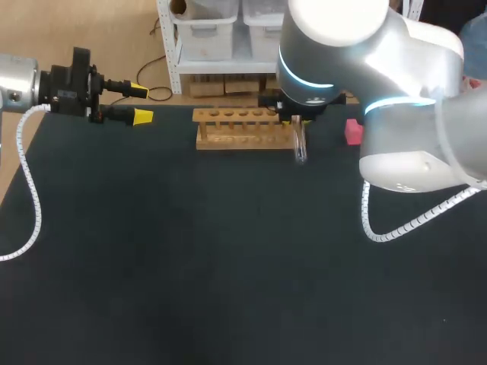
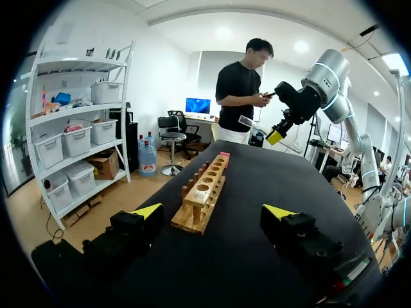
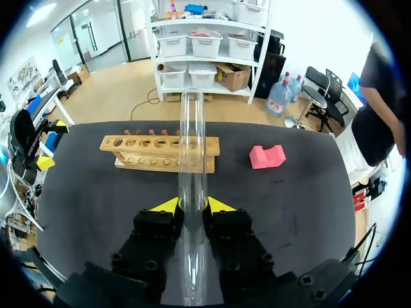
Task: Grasp the test tube, adjust it, and insert it.
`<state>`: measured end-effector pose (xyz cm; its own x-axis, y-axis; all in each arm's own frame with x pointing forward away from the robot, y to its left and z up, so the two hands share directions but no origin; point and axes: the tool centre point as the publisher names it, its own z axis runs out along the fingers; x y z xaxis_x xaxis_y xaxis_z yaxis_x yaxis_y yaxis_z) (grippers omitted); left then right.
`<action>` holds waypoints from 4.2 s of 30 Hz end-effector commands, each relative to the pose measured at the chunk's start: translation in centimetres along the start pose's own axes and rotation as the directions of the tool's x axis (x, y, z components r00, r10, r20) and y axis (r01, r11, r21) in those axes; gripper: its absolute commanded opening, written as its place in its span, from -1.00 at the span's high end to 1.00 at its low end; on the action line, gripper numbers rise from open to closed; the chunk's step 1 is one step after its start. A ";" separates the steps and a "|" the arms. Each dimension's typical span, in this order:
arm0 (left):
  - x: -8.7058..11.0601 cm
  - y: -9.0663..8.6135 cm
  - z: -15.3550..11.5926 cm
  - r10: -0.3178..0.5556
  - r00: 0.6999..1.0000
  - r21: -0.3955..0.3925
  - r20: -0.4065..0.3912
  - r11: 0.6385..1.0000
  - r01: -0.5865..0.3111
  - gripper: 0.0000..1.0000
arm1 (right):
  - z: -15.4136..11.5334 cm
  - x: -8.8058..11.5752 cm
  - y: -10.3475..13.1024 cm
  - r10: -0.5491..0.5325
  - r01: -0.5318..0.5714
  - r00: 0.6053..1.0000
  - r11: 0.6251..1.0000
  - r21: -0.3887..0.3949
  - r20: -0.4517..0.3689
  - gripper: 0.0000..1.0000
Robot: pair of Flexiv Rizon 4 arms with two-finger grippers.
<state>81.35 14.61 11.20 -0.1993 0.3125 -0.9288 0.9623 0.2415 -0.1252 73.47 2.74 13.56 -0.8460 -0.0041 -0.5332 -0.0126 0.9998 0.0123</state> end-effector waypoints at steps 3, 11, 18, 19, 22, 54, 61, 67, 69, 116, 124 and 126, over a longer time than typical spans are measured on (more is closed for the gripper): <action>0.1 0.0 0.0 0.003 1.000 -0.001 0.003 1.000 -0.003 -1.00 | 0.0 0.1 -0.1 0.002 -0.002 1.000 1.000 0.000 0.006 1.00; 0.1 0.0 0.0 0.003 1.000 -0.001 0.003 1.000 -0.003 -1.00 | 1.9 -0.5 0.1 -0.025 0.024 1.000 0.999 -0.023 -0.001 1.00; 0.1 0.0 0.0 0.003 1.000 -0.001 0.003 1.000 -0.003 -1.00 | 4.9 -1.0 0.5 -0.042 0.041 0.999 0.998 -0.053 -0.021 1.00; 0.1 0.0 0.0 0.003 1.000 -0.001 0.003 1.000 -0.003 -1.00 | 5.3 -1.1 0.6 -0.044 0.043 0.999 0.997 -0.057 -0.025 1.00; 0.1 0.0 0.0 0.003 1.000 -0.001 0.003 1.000 -0.003 -1.00 | 6.3 -1.2 1.0 -0.047 0.045 0.998 0.997 -0.070 -0.035 1.00; 0.1 0.0 0.0 0.003 1.000 -0.001 0.003 1.000 -0.003 -1.00 | 11.4 -1.6 2.3 -0.067 0.056 0.992 0.993 -0.106 -0.111 1.00; 0.1 0.0 0.0 0.003 1.000 -0.001 0.003 1.000 -0.003 -1.00 | 11.9 -1.6 2.7 -0.076 0.062 0.990 0.991 -0.117 -0.120 1.00; 0.1 0.0 0.0 0.003 1.000 -0.001 0.003 1.000 -0.003 -1.00 | 12.3 -1.3 2.9 -0.083 0.065 0.987 0.989 -0.130 -0.138 1.00; 0.1 0.0 0.0 0.003 1.000 -0.001 0.003 1.000 -0.003 -1.00 | 12.6 -1.1 3.0 -0.086 0.066 0.985 0.989 -0.135 -0.146 1.00; 0.1 0.0 0.0 0.003 1.000 -0.001 0.003 1.000 -0.003 -1.00 | 2.5 0.4 0.8 0.000 -0.002 0.999 0.998 -0.062 -0.043 1.00; 0.1 0.0 0.0 0.003 1.000 -0.001 0.003 1.000 -0.003 -1.00 | 1.8 0.7 0.5 -0.015 0.011 0.999 0.997 -0.082 -0.043 1.00; 0.1 0.0 0.0 0.003 1.000 -0.001 0.003 1.000 -0.003 -1.00 | 1.7 0.6 0.4 -0.046 0.041 0.998 0.994 -0.106 -0.045 1.00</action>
<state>81.35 14.61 11.20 -0.1993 0.3125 -0.9288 0.9623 0.2416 -0.1252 74.19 3.86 11.87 -0.8806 -0.0401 -0.4722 -0.0801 0.9947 0.0649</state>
